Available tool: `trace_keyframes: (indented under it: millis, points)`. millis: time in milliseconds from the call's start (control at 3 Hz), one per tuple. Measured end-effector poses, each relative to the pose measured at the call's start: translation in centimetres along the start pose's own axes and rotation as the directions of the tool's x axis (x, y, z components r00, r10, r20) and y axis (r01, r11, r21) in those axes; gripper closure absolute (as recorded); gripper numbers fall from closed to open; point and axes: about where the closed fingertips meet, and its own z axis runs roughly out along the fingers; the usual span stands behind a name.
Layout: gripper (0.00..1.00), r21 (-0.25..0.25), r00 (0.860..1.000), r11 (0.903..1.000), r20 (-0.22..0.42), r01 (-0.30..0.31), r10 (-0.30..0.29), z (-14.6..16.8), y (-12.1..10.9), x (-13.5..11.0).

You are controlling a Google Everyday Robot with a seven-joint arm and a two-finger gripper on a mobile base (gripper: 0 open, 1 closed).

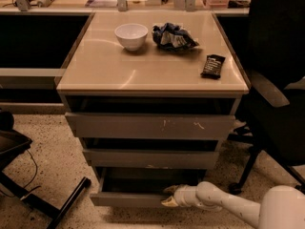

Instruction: Open bottom drawer

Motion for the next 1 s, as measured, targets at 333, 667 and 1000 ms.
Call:
trace_keyframes:
  millis: [333,667,1000]
  points:
    - [1.00,-0.009,1.000,0.9999,-0.010,0.012,-0.012,-0.2,1.9,1.2]
    - [1.00,-0.009,1.000,0.9999,-0.010,0.012,-0.012,-0.5,1.9,0.9]
    - [1.00,-0.005,1.000,0.9999,-0.009,0.016,-0.016,-0.6,3.0,1.1]
